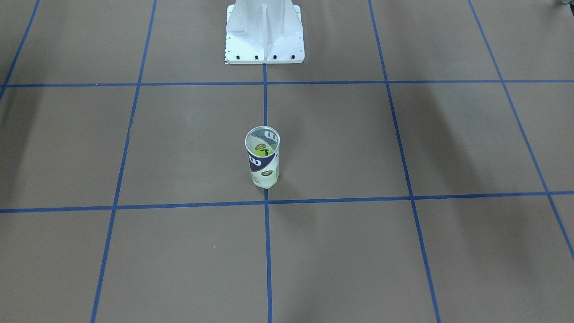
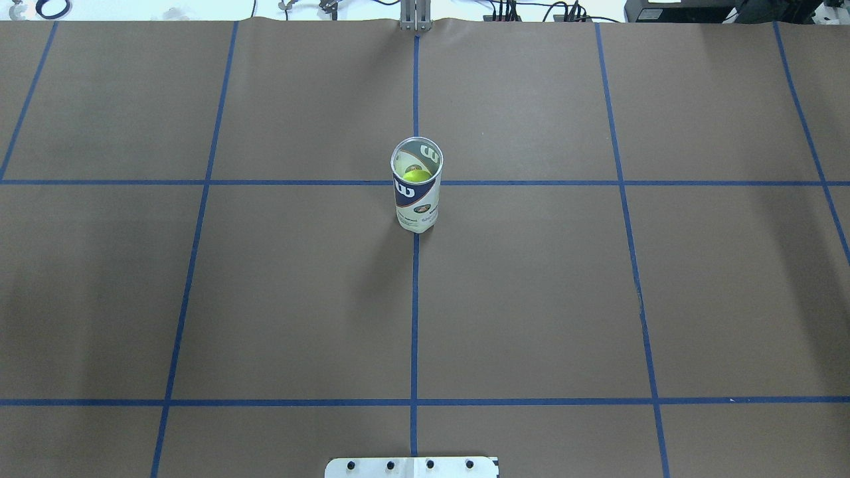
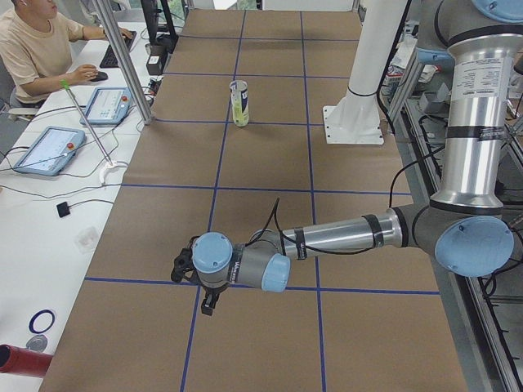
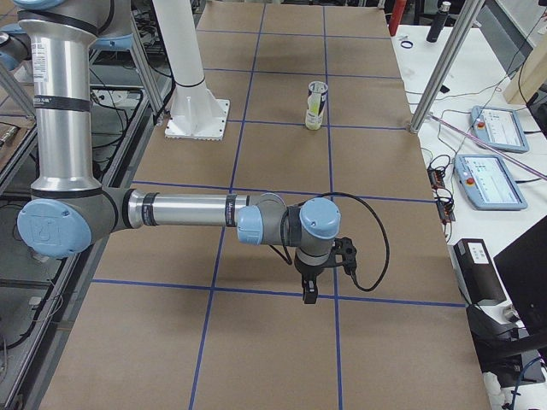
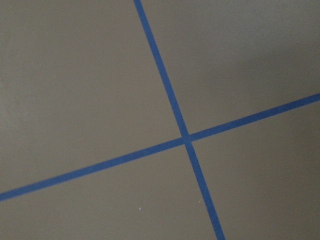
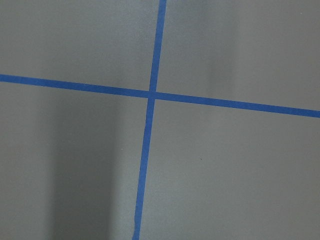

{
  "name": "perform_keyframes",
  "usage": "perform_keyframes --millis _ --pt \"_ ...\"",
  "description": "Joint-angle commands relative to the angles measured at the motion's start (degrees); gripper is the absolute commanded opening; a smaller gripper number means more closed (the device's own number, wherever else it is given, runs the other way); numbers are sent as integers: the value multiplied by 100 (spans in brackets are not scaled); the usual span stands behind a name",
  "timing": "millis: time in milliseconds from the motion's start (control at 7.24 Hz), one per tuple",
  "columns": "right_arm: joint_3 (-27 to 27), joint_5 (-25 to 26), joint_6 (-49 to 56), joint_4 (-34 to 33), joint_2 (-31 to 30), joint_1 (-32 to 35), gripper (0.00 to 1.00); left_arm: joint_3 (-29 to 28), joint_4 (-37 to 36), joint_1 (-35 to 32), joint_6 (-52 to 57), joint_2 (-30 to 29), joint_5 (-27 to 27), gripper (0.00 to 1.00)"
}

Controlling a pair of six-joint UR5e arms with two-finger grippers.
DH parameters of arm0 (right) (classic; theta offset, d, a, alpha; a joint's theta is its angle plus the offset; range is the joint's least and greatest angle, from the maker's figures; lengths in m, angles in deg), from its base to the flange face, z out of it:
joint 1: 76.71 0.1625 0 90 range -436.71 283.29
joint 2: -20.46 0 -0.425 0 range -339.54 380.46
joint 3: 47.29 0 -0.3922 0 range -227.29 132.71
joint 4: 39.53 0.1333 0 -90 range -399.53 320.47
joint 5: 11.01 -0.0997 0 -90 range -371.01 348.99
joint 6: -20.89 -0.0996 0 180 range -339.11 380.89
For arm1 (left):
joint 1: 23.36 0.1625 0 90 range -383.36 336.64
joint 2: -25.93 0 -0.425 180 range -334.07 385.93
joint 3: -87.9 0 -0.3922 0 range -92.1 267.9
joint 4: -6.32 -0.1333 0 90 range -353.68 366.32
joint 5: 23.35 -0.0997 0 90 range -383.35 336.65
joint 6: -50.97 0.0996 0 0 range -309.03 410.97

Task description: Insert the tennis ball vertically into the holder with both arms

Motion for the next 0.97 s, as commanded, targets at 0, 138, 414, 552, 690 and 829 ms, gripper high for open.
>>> perform_keyframes --millis 0,138,414,552,690,829 --pt "35 22 0 -242 -1 -3 100 387 -1052 -140 30 80 -24 99" --pt "43 22 0 -242 -1 -3 100 406 -1062 -219 21 151 -33 99" --pt "26 40 -9 -224 -1 -3 100 450 -1054 -255 12 169 -51 99" --pt "26 40 -9 -215 -1 -3 100 476 -1054 -255 -5 178 -60 100" --pt "17 66 -9 -215 -1 -3 100 485 -1054 -255 3 160 -60 99" --pt "-9 66 -9 -207 -1 -3 100 485 -1036 -255 12 195 -60 99"
